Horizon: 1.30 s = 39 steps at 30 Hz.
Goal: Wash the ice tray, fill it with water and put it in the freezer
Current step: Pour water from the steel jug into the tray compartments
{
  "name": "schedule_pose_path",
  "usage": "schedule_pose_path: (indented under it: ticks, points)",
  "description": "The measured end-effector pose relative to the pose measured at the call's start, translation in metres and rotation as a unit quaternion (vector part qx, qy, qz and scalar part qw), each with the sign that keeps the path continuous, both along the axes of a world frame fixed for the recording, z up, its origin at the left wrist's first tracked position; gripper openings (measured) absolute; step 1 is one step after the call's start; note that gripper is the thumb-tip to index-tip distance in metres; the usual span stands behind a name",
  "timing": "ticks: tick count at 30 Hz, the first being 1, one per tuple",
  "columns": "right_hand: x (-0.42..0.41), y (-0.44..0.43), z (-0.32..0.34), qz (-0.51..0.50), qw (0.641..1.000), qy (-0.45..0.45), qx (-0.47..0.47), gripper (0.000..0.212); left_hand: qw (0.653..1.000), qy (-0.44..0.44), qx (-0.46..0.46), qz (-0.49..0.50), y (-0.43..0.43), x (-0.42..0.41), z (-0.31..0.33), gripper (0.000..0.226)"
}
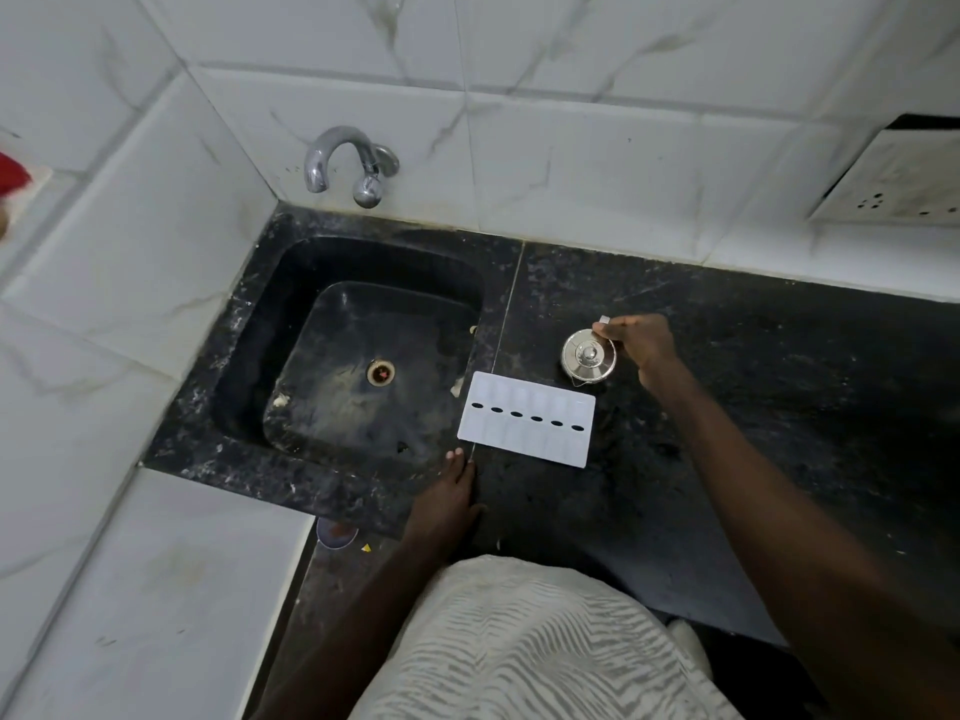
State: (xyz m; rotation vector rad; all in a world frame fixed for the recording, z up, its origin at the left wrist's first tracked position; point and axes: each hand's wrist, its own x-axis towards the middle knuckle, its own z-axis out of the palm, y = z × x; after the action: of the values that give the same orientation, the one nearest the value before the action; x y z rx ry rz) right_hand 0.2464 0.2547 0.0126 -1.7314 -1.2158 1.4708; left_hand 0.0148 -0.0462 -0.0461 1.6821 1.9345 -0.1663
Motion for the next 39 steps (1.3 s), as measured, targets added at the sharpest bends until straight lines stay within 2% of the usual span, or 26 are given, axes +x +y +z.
schedule_pose_path:
  ticks: [5,9,12,25,39]
  points:
    - [0.015,-0.009,0.002,0.009,0.999,-0.030,0.012,0.011,0.999,0.026,-0.033,-0.023,0.012,0.005,0.005,0.086]
    - [0.017,-0.018,0.003,0.017,0.999,-0.034,0.027,0.009,0.996,0.052,-0.058,-0.045,0.014,0.008,0.006,0.097]
    - [0.017,-0.025,0.005,0.007,0.998,-0.039,0.039,0.016,0.995,0.067,-0.049,-0.048,0.012,0.010,0.004,0.096]
    - [0.013,-0.041,0.006,-0.007,0.996,-0.050,0.074,0.022,0.999,0.029,-0.025,-0.023,0.005,0.009,0.004,0.100]
    - [0.009,-0.043,0.008,0.002,0.997,-0.049,0.068,0.023,1.000,0.014,-0.018,-0.007,0.002,0.008,0.005,0.104]
